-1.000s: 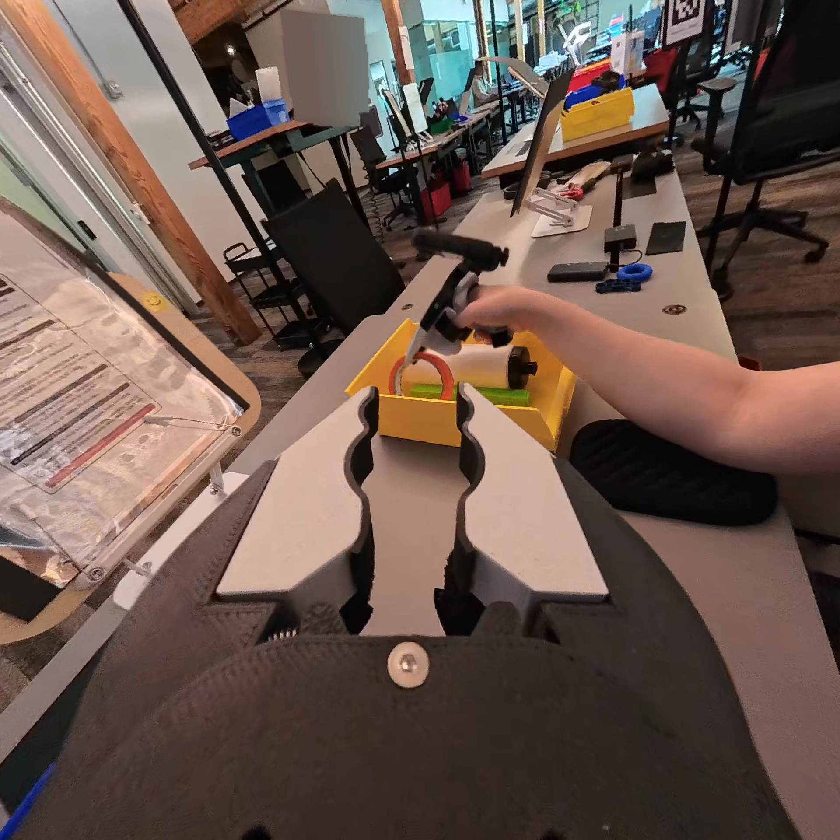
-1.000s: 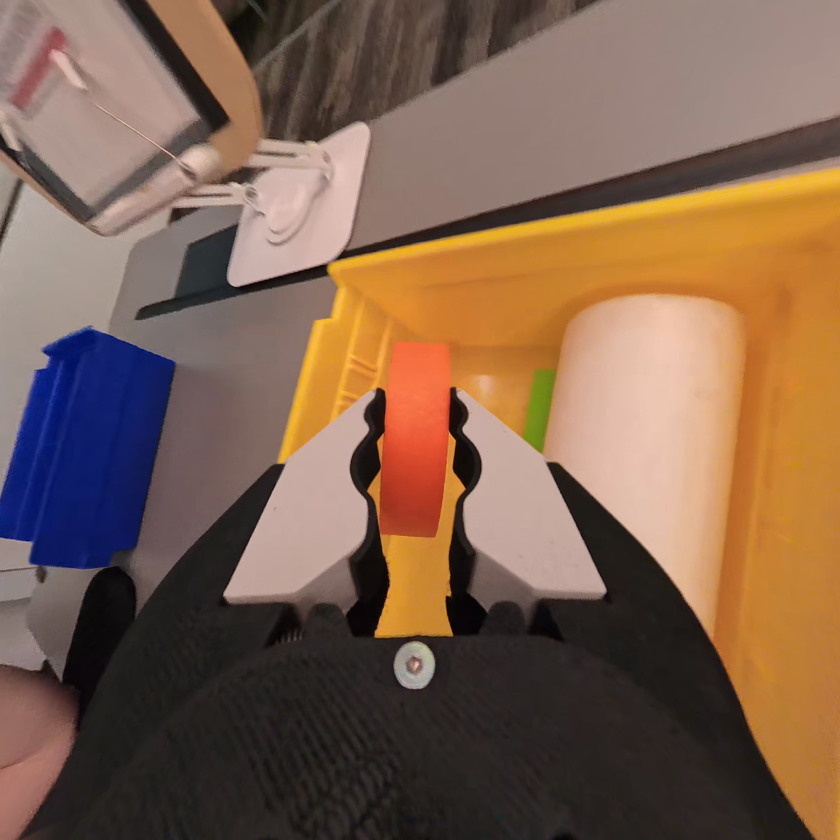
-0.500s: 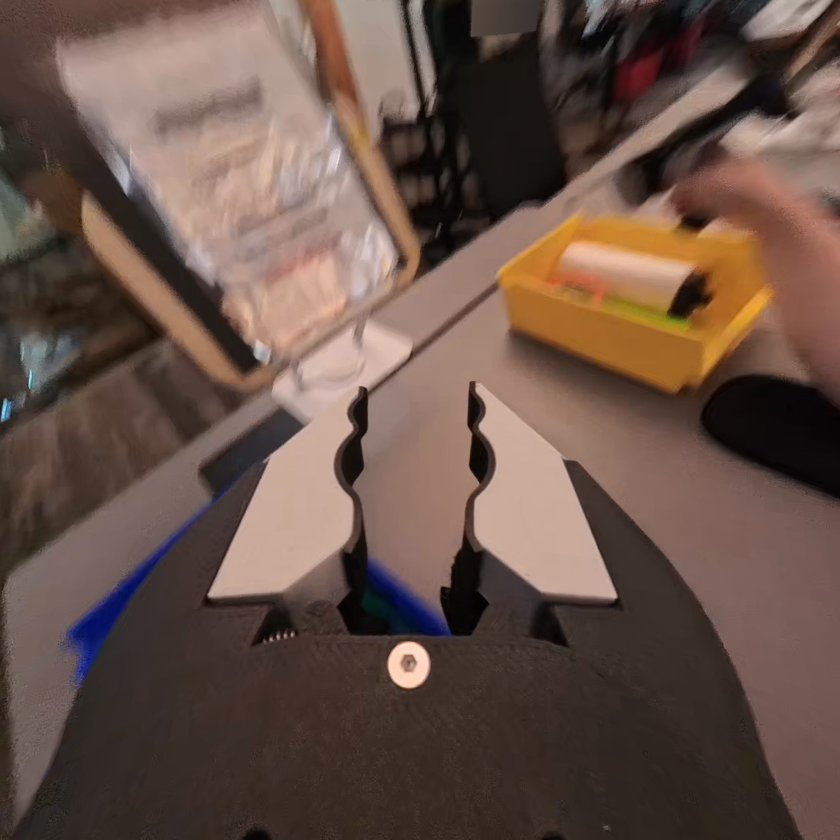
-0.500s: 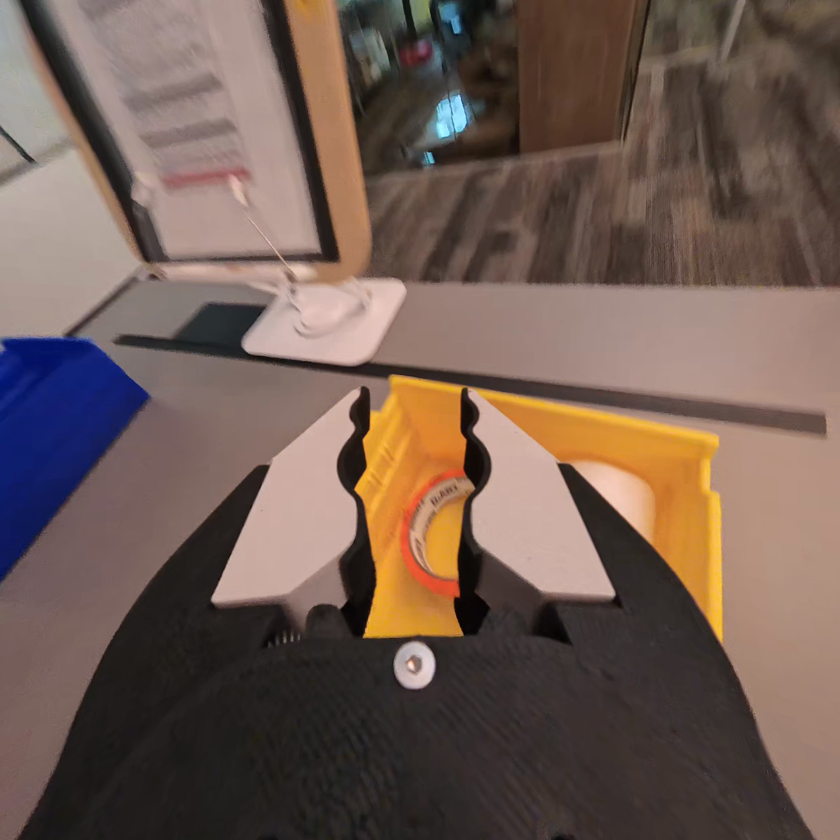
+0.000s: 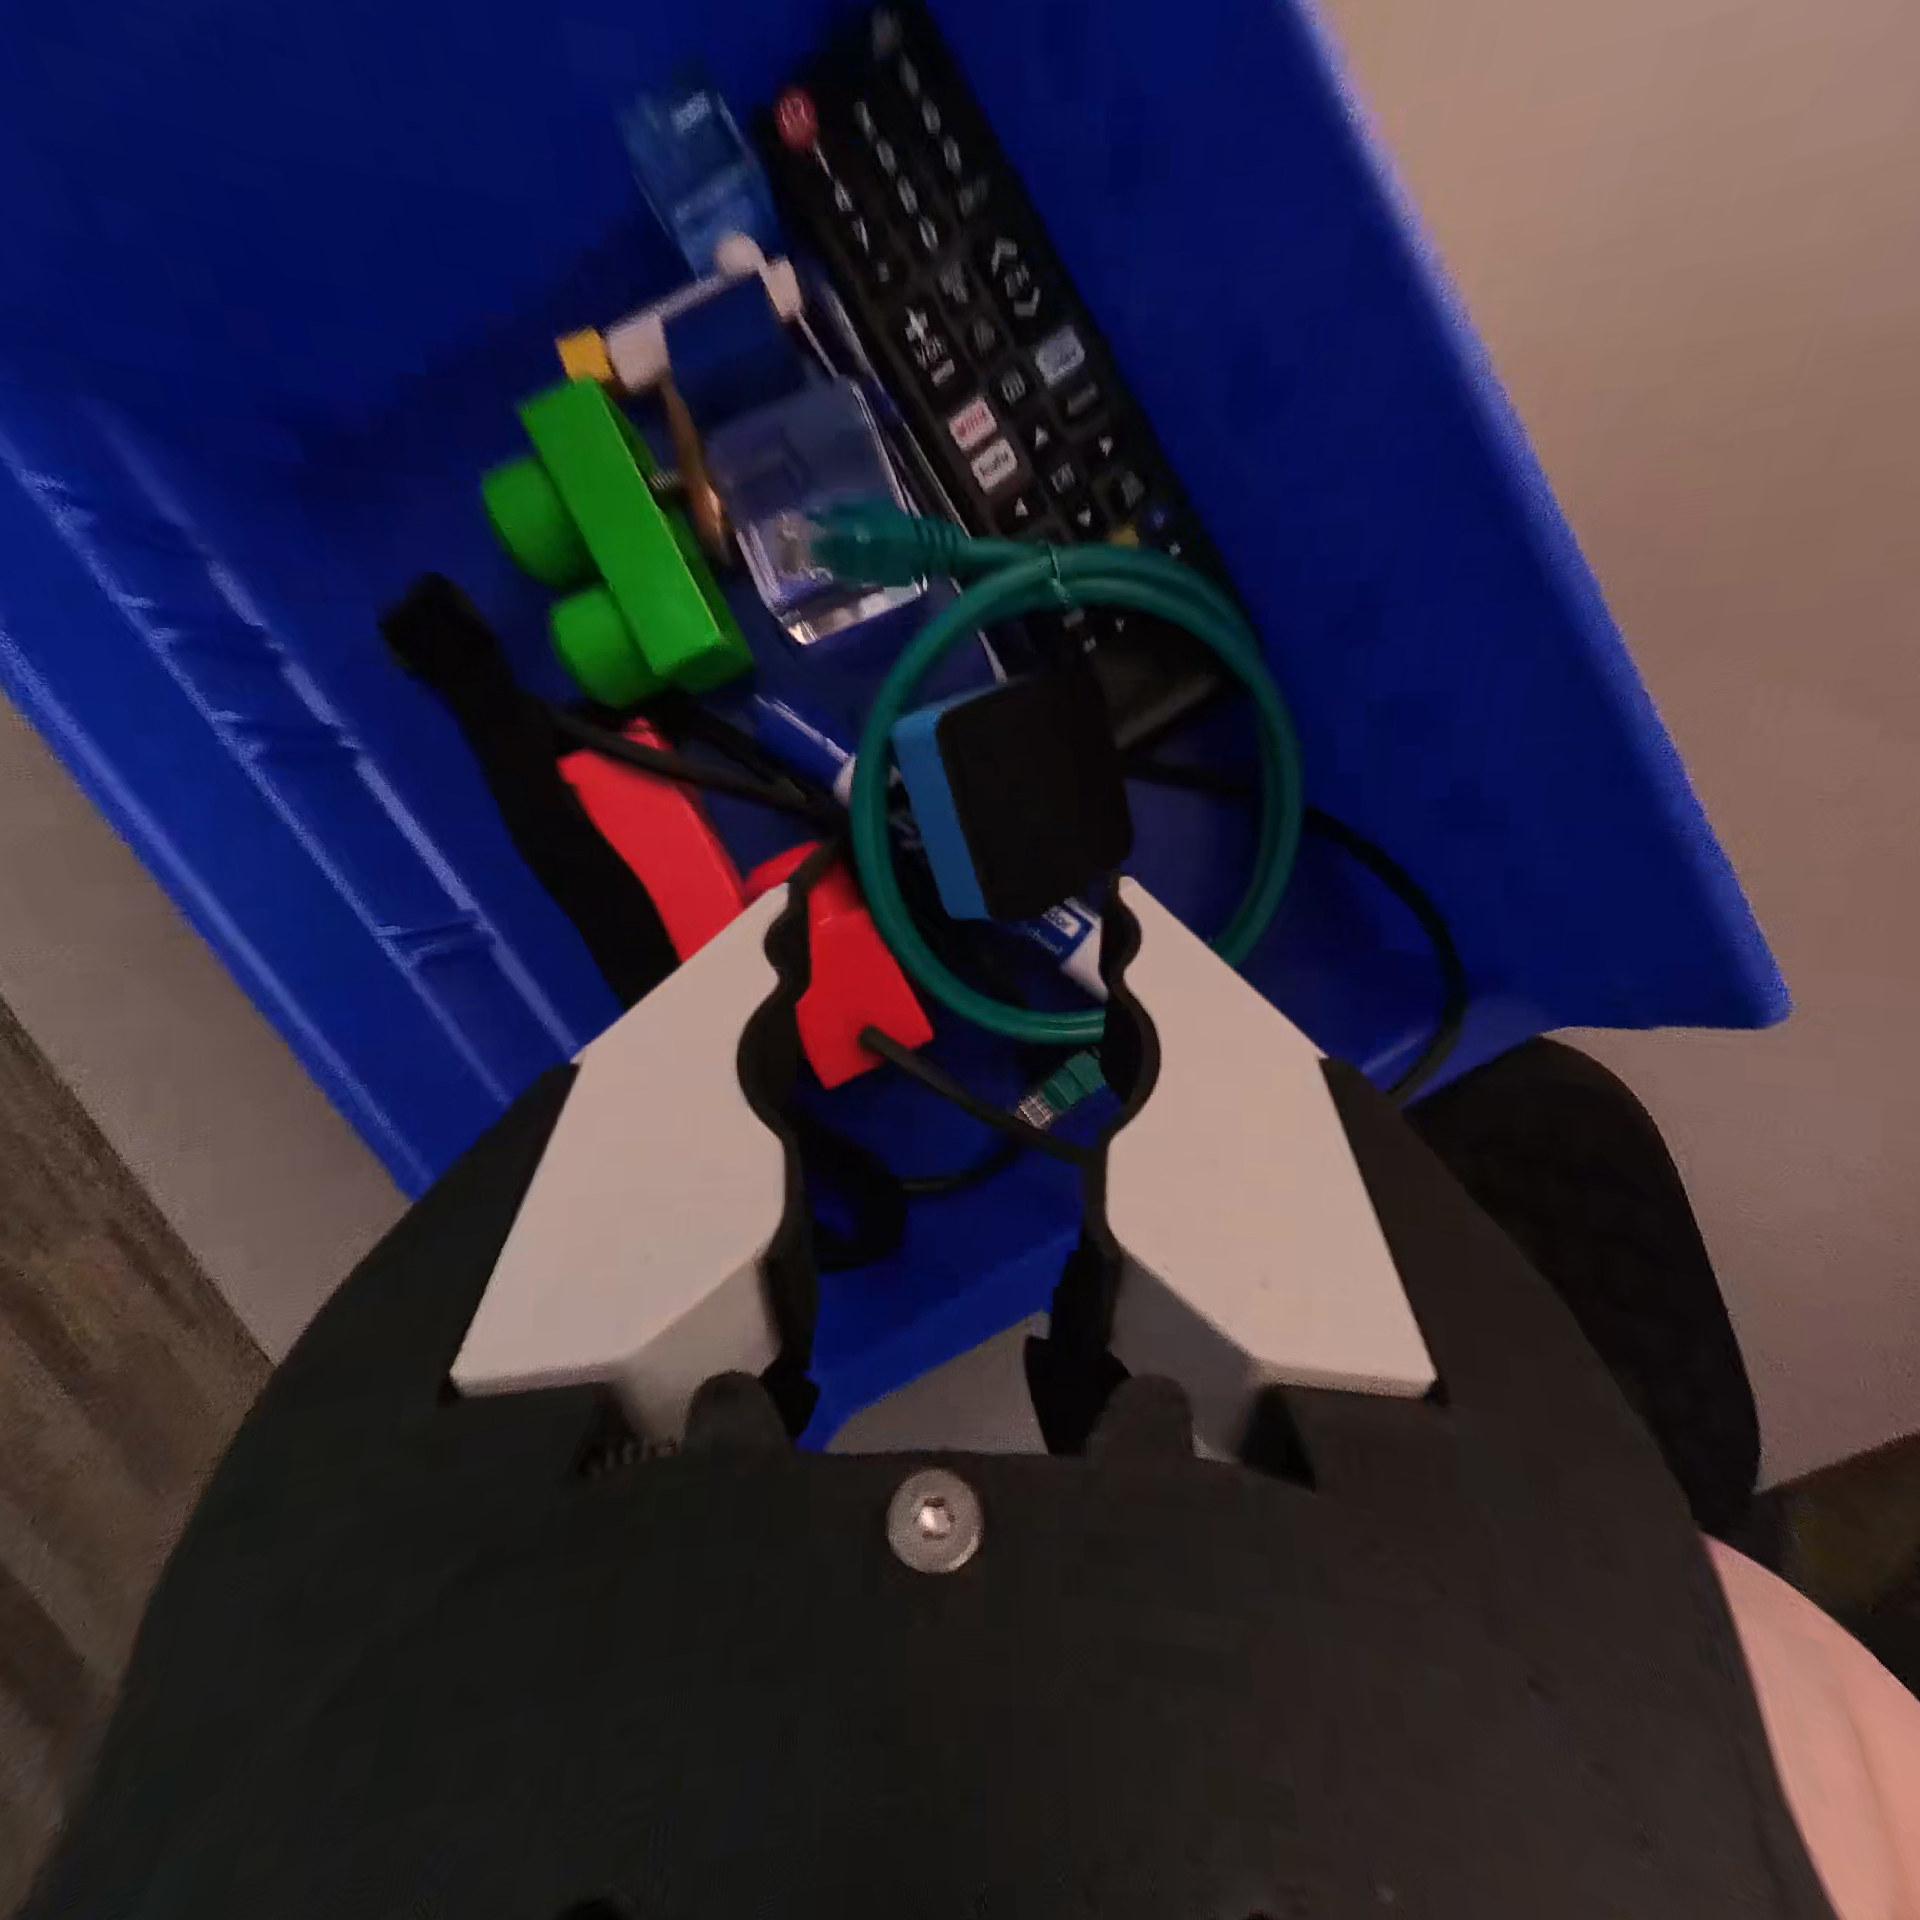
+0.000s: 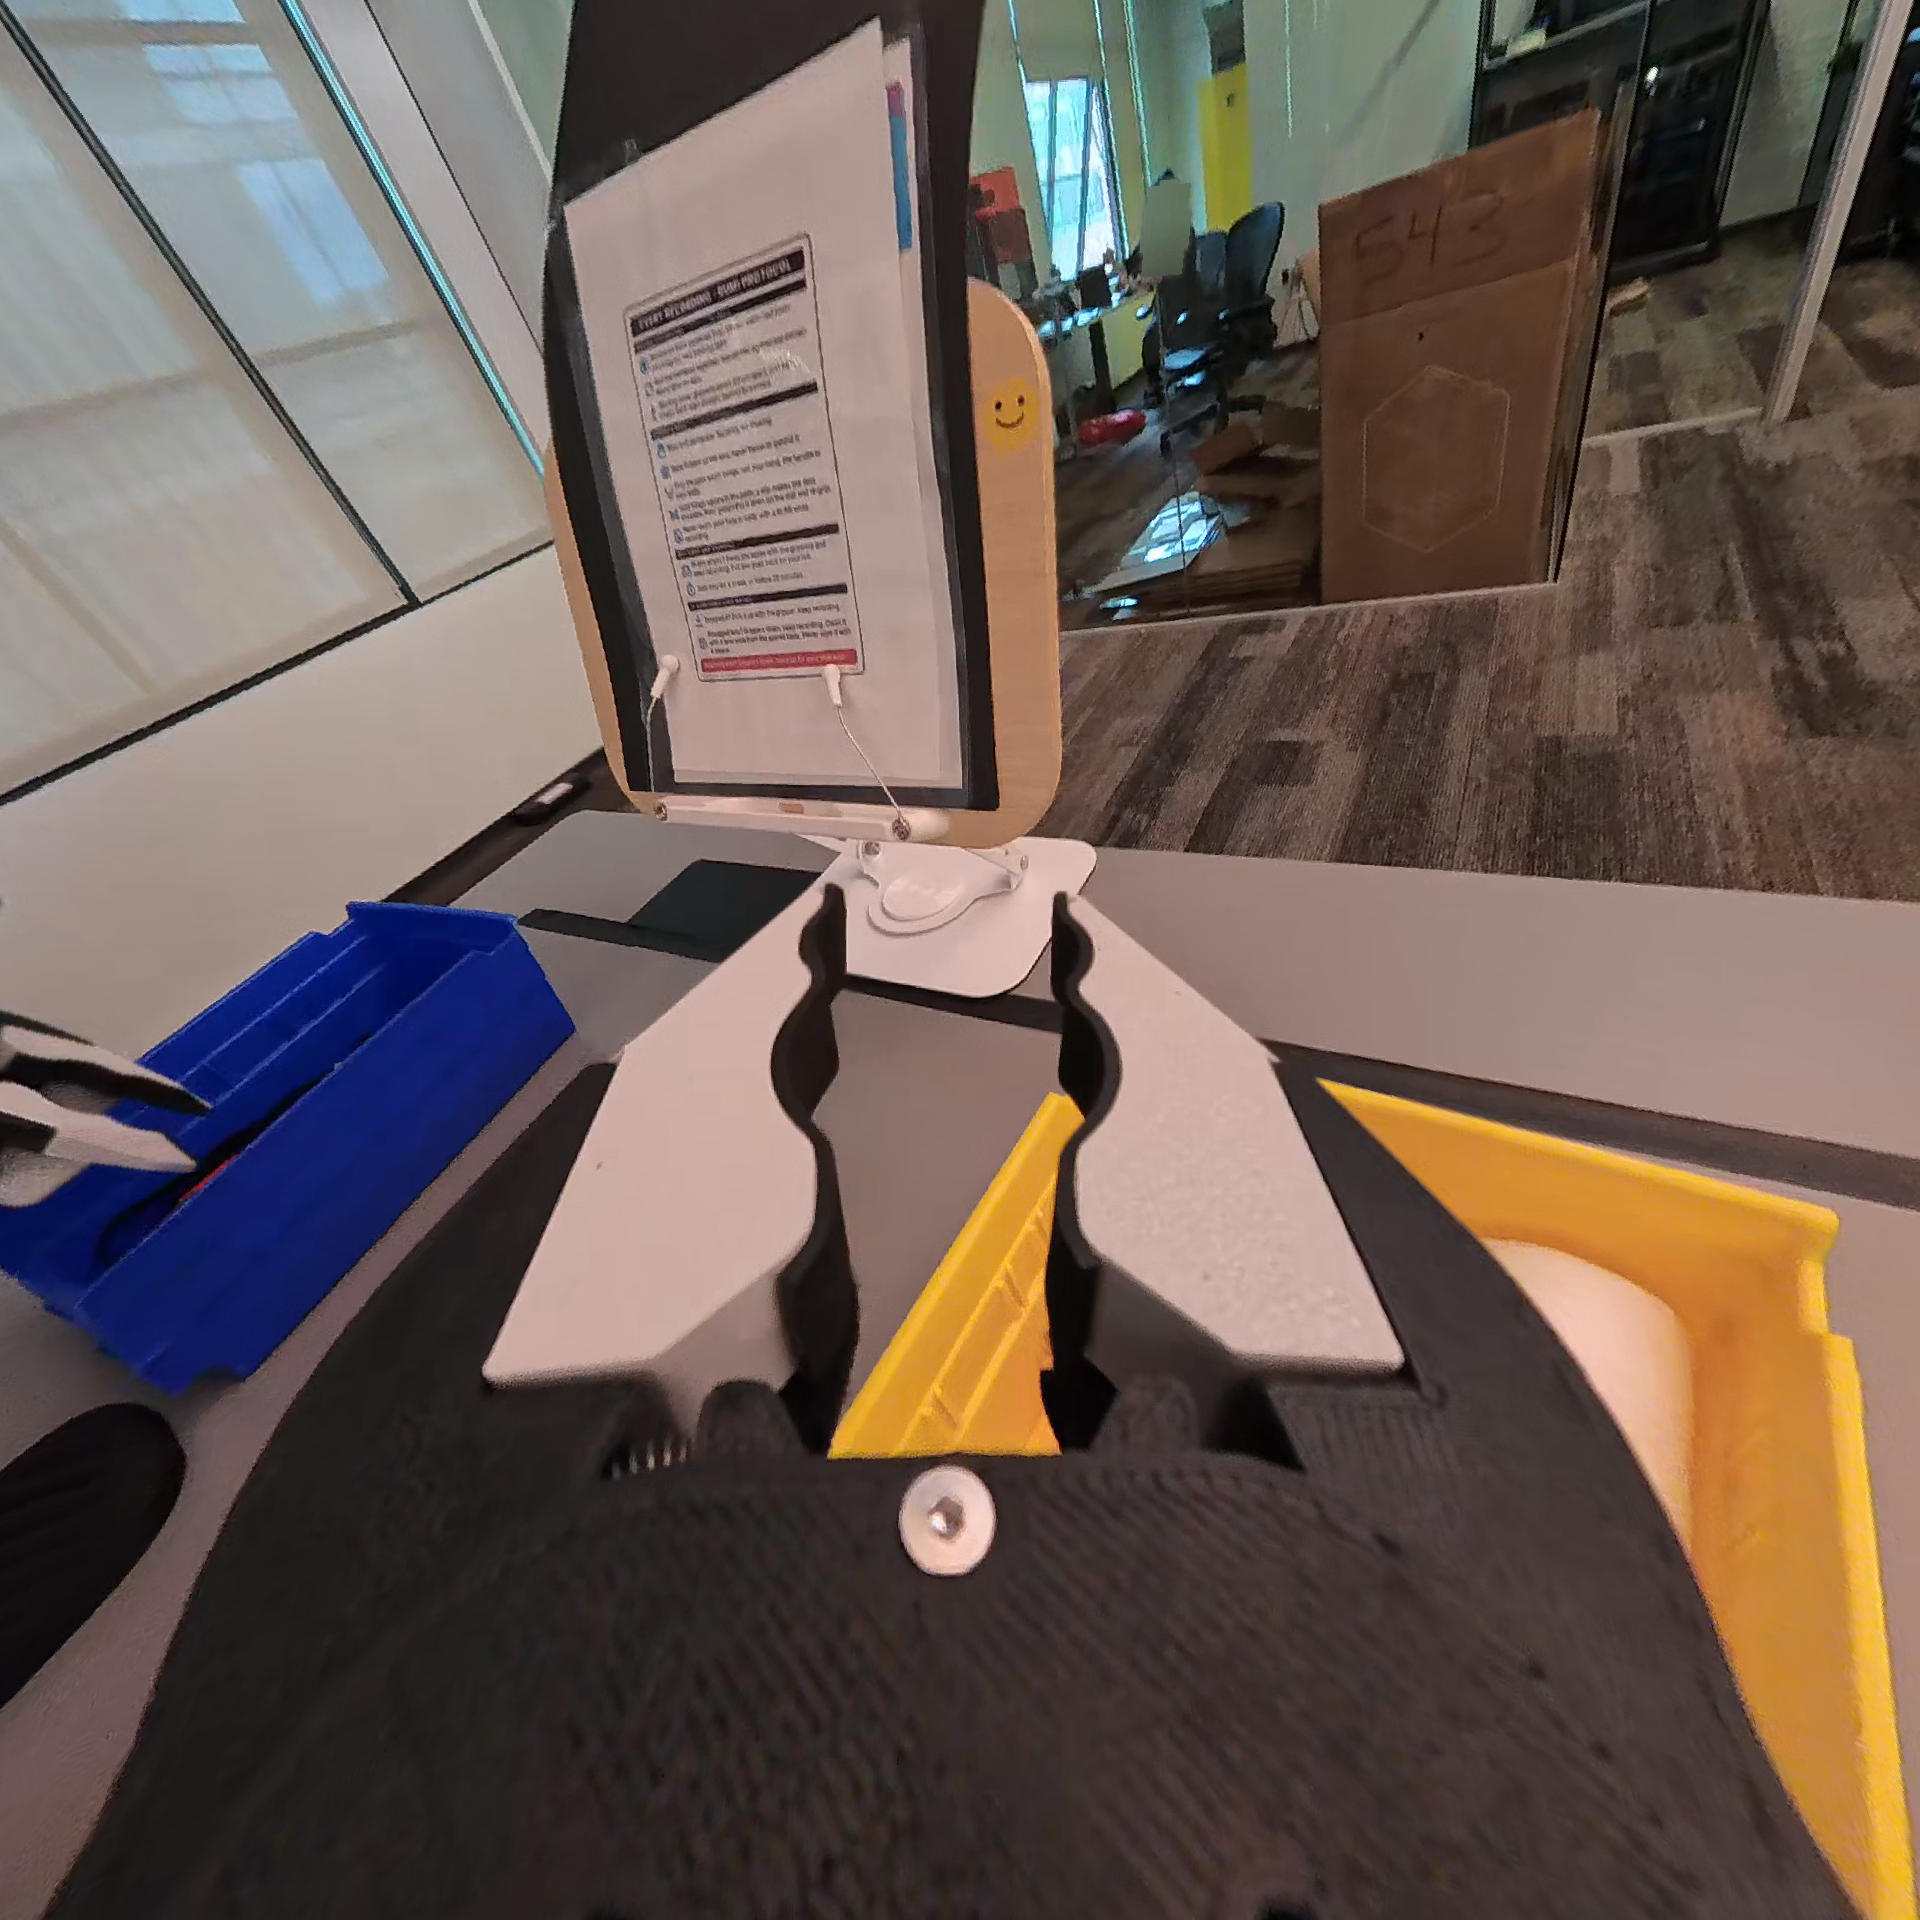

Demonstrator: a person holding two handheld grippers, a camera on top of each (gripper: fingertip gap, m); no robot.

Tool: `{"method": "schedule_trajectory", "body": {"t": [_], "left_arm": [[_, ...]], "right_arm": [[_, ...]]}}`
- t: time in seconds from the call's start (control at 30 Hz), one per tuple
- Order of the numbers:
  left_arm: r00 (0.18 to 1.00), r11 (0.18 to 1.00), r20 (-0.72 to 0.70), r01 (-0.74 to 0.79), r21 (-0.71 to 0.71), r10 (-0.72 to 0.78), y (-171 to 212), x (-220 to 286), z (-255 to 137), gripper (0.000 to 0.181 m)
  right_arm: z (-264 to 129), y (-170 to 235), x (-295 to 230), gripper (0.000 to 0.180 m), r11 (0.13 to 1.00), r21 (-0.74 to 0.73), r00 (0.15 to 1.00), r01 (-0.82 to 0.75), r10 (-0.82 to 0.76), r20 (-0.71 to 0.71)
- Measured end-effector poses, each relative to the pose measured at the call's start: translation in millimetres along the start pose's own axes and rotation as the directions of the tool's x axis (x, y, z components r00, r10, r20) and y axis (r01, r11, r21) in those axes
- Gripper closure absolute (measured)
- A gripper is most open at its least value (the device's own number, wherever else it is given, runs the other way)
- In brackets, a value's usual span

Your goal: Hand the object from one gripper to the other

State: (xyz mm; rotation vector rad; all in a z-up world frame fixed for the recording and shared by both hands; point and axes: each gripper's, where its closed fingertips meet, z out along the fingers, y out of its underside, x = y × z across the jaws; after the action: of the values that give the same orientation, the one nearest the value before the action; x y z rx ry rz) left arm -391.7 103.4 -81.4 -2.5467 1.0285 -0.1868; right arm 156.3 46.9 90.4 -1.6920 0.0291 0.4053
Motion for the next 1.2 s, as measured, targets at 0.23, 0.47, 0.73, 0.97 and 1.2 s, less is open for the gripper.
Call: {"method": "schedule_trajectory", "body": {"t": [0.23, 0.47, 0.73, 0.97, 1.2], "left_arm": [[0.998, 0.990, 0.007, 0.068, -0.124, -0.068, 2, -1, 27, 0.134], [0.990, 0.967, -0.036, 0.124, -0.223, -0.136, 6, 3, 47, 0.133], [0.997, 0.977, -0.017, 0.064, -0.202, -0.069, 11, 3, 25, 0.151], [0.995, 0.994, -0.064, 0.073, -0.086, -0.078, 6, 16, -10, 0.153], [0.961, 0.992, -0.249, 0.124, 0.006, -0.119, 6, 33, -27, 0.154]], "right_arm": [[8, 12, 2, 0.142, 0.999, -0.045, 1.000, -0.018, 0.018, 0.009], [12, 20, 6, 0.142, 0.996, -0.075, 0.999, -0.040, 0.041, 0.009], [13, 21, 7, 0.142, 0.996, -0.078, 0.999, -0.041, 0.042, 0.011], [13, 22, 7, 0.142, 0.996, -0.083, 0.999, -0.043, 0.045, 0.015], [16, 26, 5, 0.142, 0.994, -0.104, 0.999, -0.032, 0.034, 0.017]]}}
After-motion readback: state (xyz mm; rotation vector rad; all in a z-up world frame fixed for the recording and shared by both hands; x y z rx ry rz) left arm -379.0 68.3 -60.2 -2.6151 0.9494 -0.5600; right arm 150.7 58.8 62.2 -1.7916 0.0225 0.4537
